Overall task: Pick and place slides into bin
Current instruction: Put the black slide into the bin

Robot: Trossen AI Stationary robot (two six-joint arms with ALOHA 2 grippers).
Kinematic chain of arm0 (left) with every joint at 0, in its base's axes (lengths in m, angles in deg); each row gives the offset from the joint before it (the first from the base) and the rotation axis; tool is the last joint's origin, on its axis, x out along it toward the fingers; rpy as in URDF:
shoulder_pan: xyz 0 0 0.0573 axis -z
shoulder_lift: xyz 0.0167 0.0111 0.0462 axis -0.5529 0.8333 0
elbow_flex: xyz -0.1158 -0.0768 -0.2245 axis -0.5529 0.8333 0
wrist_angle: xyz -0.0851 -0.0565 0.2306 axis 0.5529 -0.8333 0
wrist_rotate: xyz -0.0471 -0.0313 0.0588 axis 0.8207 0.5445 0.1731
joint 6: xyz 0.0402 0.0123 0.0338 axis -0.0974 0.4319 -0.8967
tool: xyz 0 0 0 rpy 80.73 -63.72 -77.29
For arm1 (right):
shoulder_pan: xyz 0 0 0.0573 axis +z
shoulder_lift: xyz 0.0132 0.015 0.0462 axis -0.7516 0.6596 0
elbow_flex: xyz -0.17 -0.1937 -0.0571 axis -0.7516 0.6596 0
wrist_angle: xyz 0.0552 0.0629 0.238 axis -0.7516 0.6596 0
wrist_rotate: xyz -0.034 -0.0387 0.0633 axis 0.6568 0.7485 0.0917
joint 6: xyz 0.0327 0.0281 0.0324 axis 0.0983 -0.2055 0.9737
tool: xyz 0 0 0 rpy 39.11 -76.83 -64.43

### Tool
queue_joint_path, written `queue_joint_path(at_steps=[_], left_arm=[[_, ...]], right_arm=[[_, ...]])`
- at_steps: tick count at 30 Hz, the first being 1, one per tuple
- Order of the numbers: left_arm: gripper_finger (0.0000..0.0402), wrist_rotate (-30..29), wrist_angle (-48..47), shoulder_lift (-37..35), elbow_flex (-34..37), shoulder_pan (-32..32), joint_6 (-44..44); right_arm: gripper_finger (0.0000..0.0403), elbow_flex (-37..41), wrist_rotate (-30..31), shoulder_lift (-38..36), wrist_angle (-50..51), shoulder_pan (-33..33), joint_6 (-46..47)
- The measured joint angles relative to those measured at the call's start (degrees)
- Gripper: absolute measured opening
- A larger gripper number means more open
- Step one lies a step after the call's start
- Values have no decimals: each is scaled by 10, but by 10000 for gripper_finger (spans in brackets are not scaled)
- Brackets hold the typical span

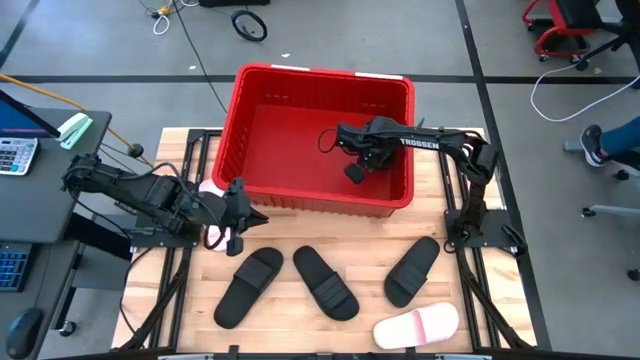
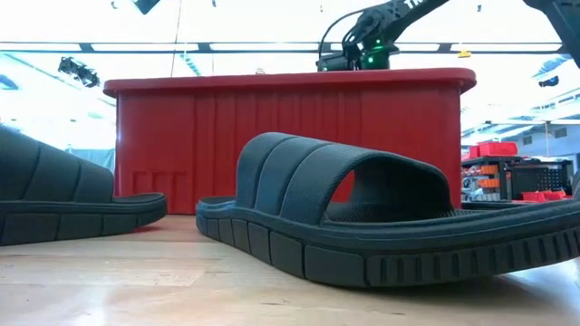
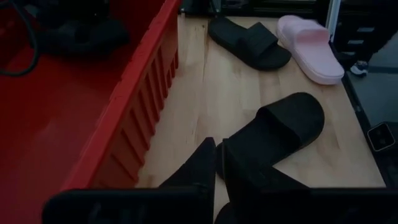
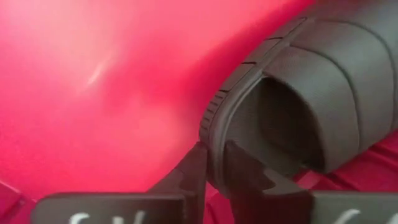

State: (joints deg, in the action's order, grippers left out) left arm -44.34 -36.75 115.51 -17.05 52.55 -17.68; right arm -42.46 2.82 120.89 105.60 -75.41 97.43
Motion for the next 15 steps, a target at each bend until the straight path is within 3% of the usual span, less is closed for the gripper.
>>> queue_joint_path(at_steps=[8,15], left_arm=[[31,0,14,0,0,0,-6],[39,0,43,0,0,-6,-7]], right_arm=[[123,0,1,-28,0,0,-67],[138,0,1,-82,5,14,-80]])
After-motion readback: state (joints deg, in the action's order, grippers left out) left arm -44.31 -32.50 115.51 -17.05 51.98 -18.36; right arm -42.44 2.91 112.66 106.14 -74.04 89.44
